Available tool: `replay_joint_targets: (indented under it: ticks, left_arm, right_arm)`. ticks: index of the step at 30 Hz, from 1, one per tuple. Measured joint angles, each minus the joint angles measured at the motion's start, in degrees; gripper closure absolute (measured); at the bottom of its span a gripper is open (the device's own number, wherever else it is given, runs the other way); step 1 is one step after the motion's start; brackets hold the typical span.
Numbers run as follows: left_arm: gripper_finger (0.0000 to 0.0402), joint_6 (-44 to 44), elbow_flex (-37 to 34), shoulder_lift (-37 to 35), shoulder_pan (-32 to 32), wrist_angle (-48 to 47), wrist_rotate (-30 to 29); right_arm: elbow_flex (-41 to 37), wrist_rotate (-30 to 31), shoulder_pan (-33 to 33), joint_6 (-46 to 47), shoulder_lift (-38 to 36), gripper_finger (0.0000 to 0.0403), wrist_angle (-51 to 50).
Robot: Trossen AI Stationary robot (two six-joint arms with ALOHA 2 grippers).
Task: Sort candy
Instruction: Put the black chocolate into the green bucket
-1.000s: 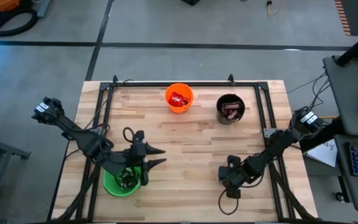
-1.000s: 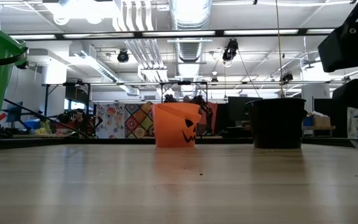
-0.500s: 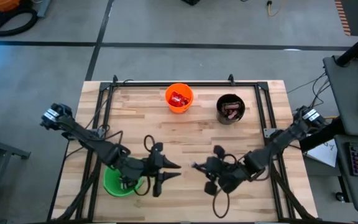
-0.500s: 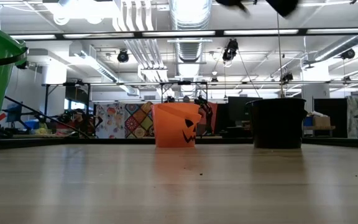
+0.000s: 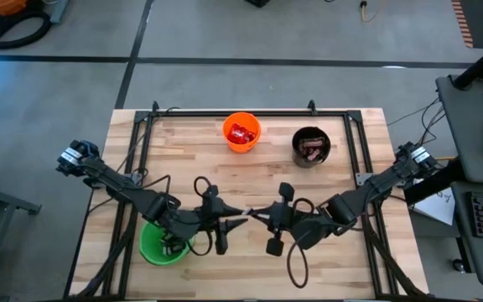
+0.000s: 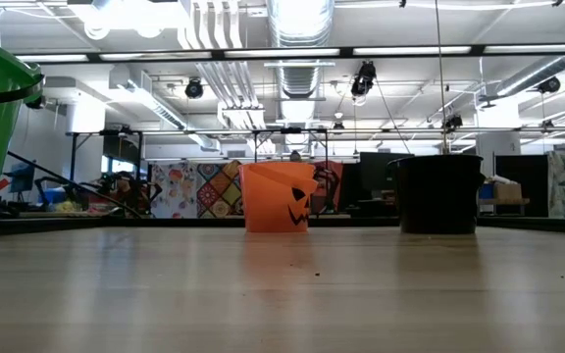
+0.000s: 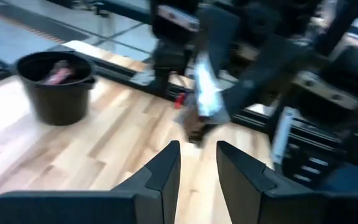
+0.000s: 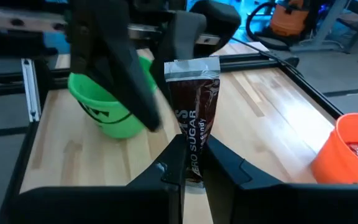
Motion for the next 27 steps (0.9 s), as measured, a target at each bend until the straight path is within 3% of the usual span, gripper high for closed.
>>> replay_joint_targets:
  ticks: [27]
  left_arm:
    - [0.0312,0.69,-0.02,0.00,2.14,3.70,-1.63]
  right_arm:
    - [0.00,1.25,-0.07,0.22,1.11,0.0370,2.98]
